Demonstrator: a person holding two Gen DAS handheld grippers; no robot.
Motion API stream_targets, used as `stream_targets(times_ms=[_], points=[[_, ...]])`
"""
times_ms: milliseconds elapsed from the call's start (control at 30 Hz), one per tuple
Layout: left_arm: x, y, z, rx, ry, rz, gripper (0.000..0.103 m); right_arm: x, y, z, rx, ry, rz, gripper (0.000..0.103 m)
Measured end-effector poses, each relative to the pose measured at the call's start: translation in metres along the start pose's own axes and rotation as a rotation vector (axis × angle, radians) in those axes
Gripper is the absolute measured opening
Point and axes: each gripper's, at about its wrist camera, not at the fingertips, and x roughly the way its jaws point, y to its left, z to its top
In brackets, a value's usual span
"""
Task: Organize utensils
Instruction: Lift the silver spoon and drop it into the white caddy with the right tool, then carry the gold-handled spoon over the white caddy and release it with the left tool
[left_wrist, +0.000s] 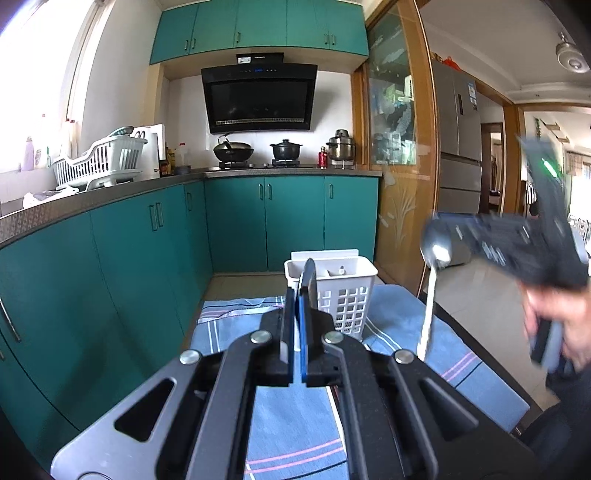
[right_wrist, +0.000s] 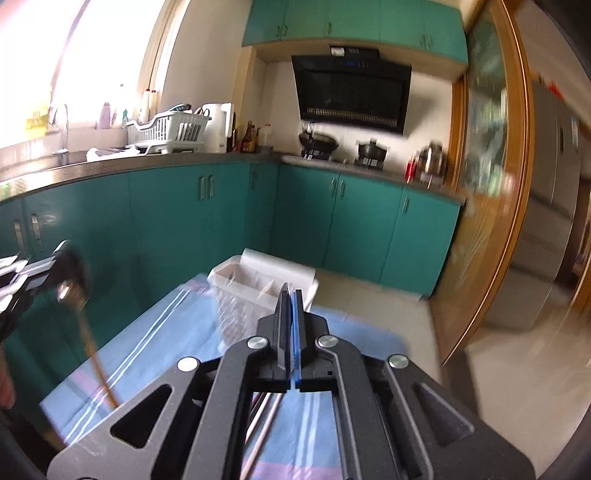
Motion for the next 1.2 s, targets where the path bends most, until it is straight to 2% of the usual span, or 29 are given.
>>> stream_targets(times_ms=[167, 267, 467, 633, 667, 733, 767, 900, 933, 1000, 1100, 1200], points=[[0.015, 0.013, -0.007, -0.016, 0.011, 0.011, 0.002, 0.051, -0.005, 0.051, -0.052, -0.063, -0.115, 0.002], [0.02, 0.02, -0.009, -0.033, 0.019, 0.009, 0.002, 0.084, -0.005, 0.061, -0.071, -0.083, -0.19, 0.002], [0.026, 0.033, -0.011, -0.054, 0.031, 0.018, 0.002, 0.143, 0.007, 0.035, -0.136, -0.077, -0.331, 0.002], [0.028, 0.037, -0.012, -0.06, 0.037, 0.016, 0.002, 0.159, 0.014, -0.006, -0.14, -0.035, -0.346, 0.002], [0.028, 0.037, -0.011, -0.058, 0.038, 0.016, 0.002, 0.157, 0.013, -0.014, -0.132, -0.029, -0.355, 0.006], [0.028, 0.036, -0.011, -0.057, 0.037, 0.014, 0.002, 0.145, 0.013, -0.026, -0.101, -0.012, -0.346, 0.042], [0.027, 0.033, -0.012, -0.056, 0.036, 0.014, 0.002, 0.139, 0.013, -0.03, -0.09, -0.018, -0.345, 0.071], [0.029, 0.032, -0.013, -0.053, 0.044, 0.016, 0.002, 0.089, 0.007, -0.043, -0.03, -0.055, -0.278, 0.076], [0.03, 0.031, -0.014, -0.05, 0.047, 0.018, 0.002, 0.069, 0.001, -0.049, 0.011, -0.057, -0.234, 0.077], [0.031, 0.03, -0.014, -0.046, 0.047, 0.022, 0.002, 0.044, -0.003, -0.06, 0.074, -0.035, -0.169, 0.086], [0.033, 0.028, -0.014, -0.04, 0.048, 0.025, 0.002, 0.002, -0.011, -0.093, 0.191, -0.011, -0.057, 0.095], [0.034, 0.024, -0.015, -0.032, 0.054, 0.03, 0.002, -0.022, -0.01, -0.128, 0.249, 0.012, -0.027, 0.096]])
